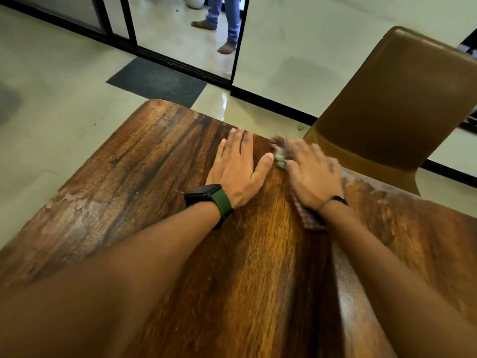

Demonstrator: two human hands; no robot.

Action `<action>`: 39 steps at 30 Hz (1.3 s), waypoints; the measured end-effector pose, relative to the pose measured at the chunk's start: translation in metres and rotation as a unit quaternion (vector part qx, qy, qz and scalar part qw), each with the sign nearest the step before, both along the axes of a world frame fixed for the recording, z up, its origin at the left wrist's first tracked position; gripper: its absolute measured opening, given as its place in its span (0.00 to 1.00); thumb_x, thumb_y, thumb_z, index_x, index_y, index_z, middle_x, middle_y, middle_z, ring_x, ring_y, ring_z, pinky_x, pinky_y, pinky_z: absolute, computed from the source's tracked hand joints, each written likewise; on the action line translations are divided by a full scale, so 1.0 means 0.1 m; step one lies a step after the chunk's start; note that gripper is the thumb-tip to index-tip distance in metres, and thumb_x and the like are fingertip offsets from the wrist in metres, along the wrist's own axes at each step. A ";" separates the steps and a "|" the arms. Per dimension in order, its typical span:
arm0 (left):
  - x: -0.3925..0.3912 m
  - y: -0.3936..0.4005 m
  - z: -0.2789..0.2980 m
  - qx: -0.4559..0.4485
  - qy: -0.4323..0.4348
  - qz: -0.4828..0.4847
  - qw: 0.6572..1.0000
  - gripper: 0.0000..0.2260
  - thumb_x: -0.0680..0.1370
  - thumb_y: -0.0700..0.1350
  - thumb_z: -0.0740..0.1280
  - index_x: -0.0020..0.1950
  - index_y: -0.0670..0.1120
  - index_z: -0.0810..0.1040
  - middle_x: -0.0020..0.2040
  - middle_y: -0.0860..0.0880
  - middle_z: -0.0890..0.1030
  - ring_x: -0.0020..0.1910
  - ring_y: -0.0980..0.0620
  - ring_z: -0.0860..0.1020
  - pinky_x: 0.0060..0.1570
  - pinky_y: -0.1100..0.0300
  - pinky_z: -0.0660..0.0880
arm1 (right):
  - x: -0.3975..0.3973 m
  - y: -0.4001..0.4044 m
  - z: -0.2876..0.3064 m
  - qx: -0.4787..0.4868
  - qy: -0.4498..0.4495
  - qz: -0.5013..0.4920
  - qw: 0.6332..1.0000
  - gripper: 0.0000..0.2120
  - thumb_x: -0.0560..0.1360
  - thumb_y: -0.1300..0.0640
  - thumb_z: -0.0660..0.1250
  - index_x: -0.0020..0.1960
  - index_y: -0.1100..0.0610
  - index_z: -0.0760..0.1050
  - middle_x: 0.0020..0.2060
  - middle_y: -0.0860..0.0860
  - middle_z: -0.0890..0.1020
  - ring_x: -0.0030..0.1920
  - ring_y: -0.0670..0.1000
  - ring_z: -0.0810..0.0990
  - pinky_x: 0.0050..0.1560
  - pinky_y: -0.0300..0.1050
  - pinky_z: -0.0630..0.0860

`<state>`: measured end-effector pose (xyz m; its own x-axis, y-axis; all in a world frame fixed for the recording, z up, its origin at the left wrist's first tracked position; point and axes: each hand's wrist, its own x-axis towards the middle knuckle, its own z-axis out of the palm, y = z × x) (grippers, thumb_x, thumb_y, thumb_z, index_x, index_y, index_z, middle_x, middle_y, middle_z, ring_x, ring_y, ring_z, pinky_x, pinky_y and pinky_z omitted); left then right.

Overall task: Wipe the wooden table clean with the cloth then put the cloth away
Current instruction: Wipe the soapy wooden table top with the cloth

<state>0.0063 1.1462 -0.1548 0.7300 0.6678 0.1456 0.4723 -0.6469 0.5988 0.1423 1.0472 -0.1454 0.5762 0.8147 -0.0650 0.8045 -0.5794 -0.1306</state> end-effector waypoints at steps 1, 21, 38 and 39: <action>-0.01 -0.01 0.00 0.000 0.002 -0.006 1.000 0.42 0.67 0.66 0.35 0.75 0.42 0.49 0.77 0.43 0.51 0.75 0.50 0.46 0.71 0.58 0.38 | 0.14 -0.23 0.01 0.005 0.002 -0.032 0.999 0.30 0.76 0.41 0.39 0.77 0.47 0.49 0.77 0.48 0.53 0.76 0.51 0.50 0.73 0.60 0.45; -0.01 -0.06 0.06 0.008 0.029 -0.019 0.999 0.34 0.73 0.58 0.43 0.75 0.41 0.52 0.76 0.43 0.54 0.75 0.50 0.49 0.71 0.57 0.39 | -0.56 0.15 -0.05 -0.028 -0.020 0.074 0.997 0.29 0.80 0.45 0.49 0.77 0.47 0.43 0.77 0.46 0.39 0.76 0.53 0.37 0.74 0.60 0.38; 0.03 -0.08 -0.01 0.028 0.043 -0.057 0.997 0.35 0.73 0.61 0.41 0.75 0.42 0.50 0.76 0.44 0.53 0.75 0.51 0.48 0.73 0.54 0.40 | 0.68 -1.41 0.08 0.005 -0.019 -0.260 0.965 0.29 0.77 0.44 0.46 0.76 0.52 0.53 0.76 0.52 0.54 0.75 0.56 0.51 0.73 0.62 0.48; 0.03 -0.09 -0.01 0.029 0.041 -0.060 0.997 0.35 0.73 0.61 0.41 0.75 0.42 0.50 0.76 0.44 0.53 0.75 0.51 0.48 0.73 0.54 0.40 | 0.54 -1.19 0.05 0.011 -0.027 -0.216 0.976 0.27 0.78 0.45 0.46 0.76 0.51 0.53 0.76 0.52 0.54 0.75 0.56 0.50 0.73 0.62 0.48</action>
